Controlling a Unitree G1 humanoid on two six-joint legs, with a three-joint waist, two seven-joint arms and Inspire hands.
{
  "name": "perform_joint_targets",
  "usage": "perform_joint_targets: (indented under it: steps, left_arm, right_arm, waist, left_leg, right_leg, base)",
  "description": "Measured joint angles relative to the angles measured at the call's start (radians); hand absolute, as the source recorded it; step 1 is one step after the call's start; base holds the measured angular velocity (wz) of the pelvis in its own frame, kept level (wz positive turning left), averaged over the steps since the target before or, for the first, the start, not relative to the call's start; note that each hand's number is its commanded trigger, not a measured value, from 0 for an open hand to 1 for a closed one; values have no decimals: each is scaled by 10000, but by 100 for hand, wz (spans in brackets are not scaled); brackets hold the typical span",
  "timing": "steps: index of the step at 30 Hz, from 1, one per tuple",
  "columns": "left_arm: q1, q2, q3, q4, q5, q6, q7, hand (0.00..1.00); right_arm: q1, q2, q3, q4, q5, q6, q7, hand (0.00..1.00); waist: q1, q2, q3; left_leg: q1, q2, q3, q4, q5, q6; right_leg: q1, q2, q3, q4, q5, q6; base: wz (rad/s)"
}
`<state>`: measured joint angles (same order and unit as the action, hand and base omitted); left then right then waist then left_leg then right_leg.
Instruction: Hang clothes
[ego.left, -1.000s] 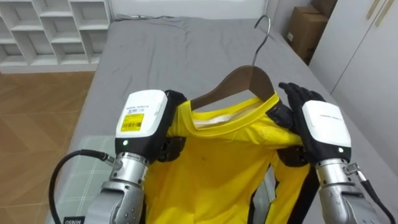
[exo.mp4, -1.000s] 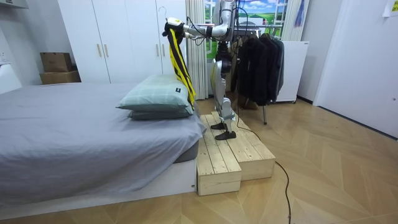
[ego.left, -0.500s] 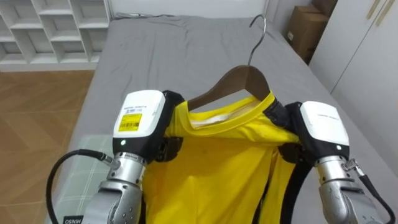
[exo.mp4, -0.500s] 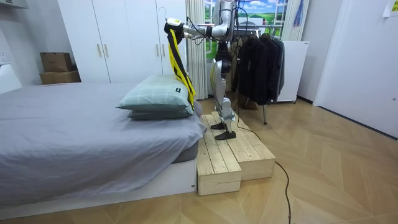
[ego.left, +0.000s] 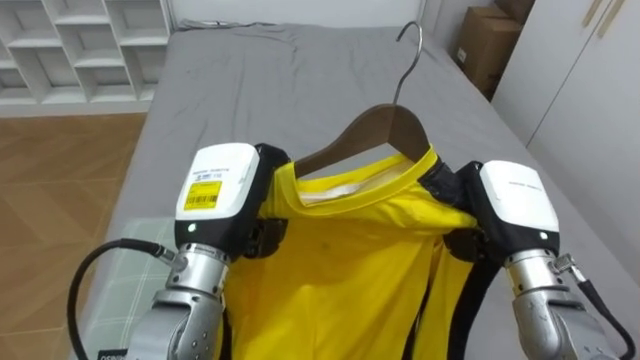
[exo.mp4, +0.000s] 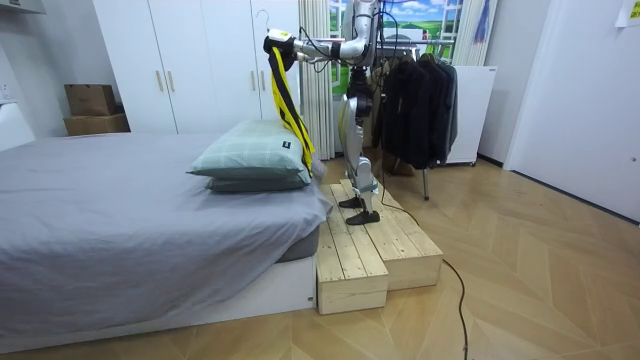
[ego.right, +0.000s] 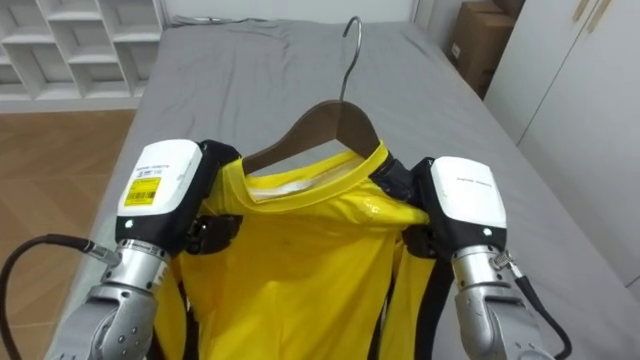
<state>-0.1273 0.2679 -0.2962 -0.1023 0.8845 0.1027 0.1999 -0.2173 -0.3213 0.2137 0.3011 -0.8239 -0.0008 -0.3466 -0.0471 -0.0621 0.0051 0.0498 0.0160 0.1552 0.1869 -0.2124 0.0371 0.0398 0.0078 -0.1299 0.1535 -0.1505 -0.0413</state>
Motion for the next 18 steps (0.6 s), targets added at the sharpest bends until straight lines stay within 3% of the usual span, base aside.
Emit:
perform_joint_targets:
  steps: [5, 6, 7, 8, 12, 18]
  left_arm:
    - [0, 34, -8, 0, 13, 0, -67, 100]
    - [0, 61, -8, 0, 12, 0, -87, 64]
    - [0, 63, -8, 0, 12, 0, -87, 46]
    - [0, 64, -8, 1, 12, 0, -87, 0]
    - [1, 97, -15, 1, -101, -1, -87, 0]
    - [0, -122, -279, -2, -1469, -189, -86, 0]
  right_arm:
    - [0, 0, -1, -1, -2, -17, 0, 100]
    - [0, 0, 1, -1, -6, -28, 4, 100]
    - [0, 0, 0, 0, -4, -34, 4, 100]
    - [0, 0, -1, 0, -4, -37, 4, 100]
    - [2, 1, -2, 4, -2, -50, 3, 100]
    - [2, 9, 179, 101, -53, -206, 6, 100]
  waist:
    - [4, 0, 0]
    - [3, -1, 0]
    - [1, 0, 0]
    - [1, 0, 1]
    - [-3, 18, 2]
    - [9, 181, 4]
  left_leg:
    - [27, 2, 11, -4, 0, 0]
    - [35, 2, 15, -4, 0, 0]
    - [39, 3, 17, -4, 0, 0]
    - [40, 3, 17, -2, 0, 0]
    - [23, 5, 14, 6, 0, 0]
    - [29, -1, 12, 8, 0, 0]
  right_leg:
    - [16, 9, 25, 2, 0, 0]
    - [24, 10, 30, 1, 0, 0]
    - [32, 9, 26, -3, 0, 0]
    - [34, 9, 25, -3, 0, 0]
    - [29, 9, 13, -5, 0, 0]
    - [40, -3, 9, -4, 0, 0]
  base:
    - [0]
    - [0]
    - [0]
    - [0]
    - [0]
    - [0]
